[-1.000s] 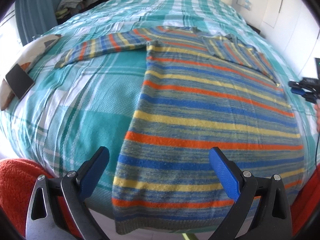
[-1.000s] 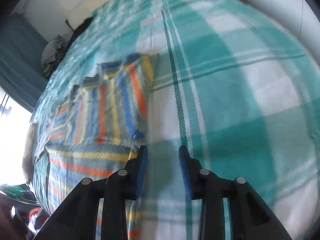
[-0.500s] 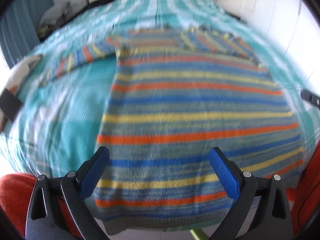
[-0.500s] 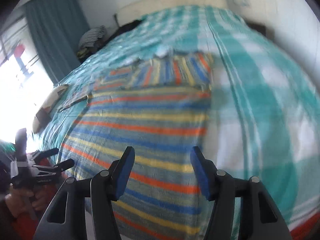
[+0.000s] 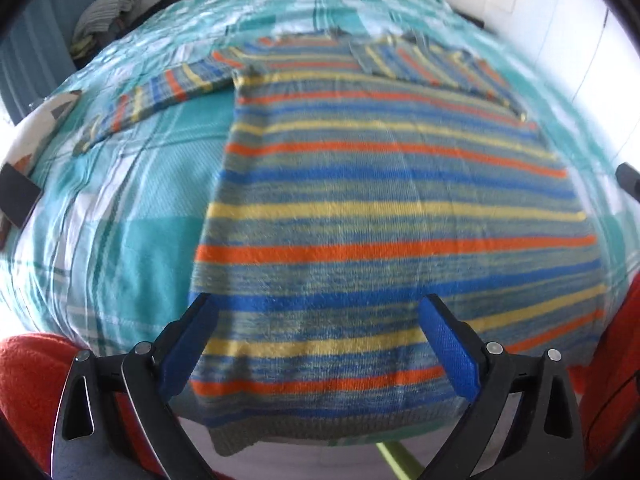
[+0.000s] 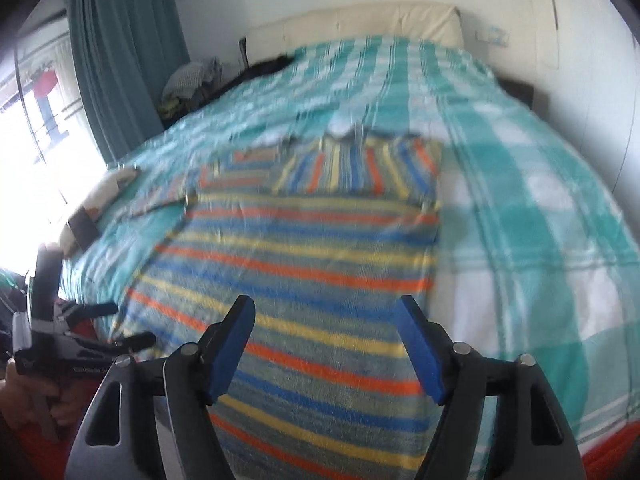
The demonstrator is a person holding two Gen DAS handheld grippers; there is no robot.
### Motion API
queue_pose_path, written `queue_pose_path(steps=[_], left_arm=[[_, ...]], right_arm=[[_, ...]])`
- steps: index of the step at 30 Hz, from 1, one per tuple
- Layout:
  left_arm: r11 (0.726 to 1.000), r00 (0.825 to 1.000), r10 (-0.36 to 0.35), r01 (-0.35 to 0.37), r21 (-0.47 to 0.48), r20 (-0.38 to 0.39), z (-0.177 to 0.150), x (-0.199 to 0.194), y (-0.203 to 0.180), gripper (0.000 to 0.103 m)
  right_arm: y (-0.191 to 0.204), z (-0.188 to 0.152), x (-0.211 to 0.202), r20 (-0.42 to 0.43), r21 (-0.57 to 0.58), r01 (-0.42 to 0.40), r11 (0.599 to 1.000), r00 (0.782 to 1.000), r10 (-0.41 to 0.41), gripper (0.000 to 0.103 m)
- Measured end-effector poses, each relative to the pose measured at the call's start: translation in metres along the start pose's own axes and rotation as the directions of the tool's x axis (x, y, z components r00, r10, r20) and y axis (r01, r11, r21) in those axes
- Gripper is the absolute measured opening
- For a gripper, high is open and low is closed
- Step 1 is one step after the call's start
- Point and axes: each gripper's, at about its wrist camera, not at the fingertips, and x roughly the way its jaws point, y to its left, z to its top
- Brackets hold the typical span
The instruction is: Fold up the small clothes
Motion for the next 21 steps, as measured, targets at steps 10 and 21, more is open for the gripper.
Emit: queue_pose_path(steps=[10,21], left_arm=[[0.996,0.998,0.004,0.002,-0.089,0.062,0.005,-0.012,0.013,0.100],[0.989,0.997,-0.012,0.022,-0.146,0.070,0.008,-0.019,0.029,0.100]], right_arm=[[-0.003,-0.018,0.015,-0.064,-0.020,0.039,0.999,0.997,-0.040,0.080],[-0.006,-0.021,0.019,-0.089,-0.014,0.080,0.997,0.993,-0.081,0.081]])
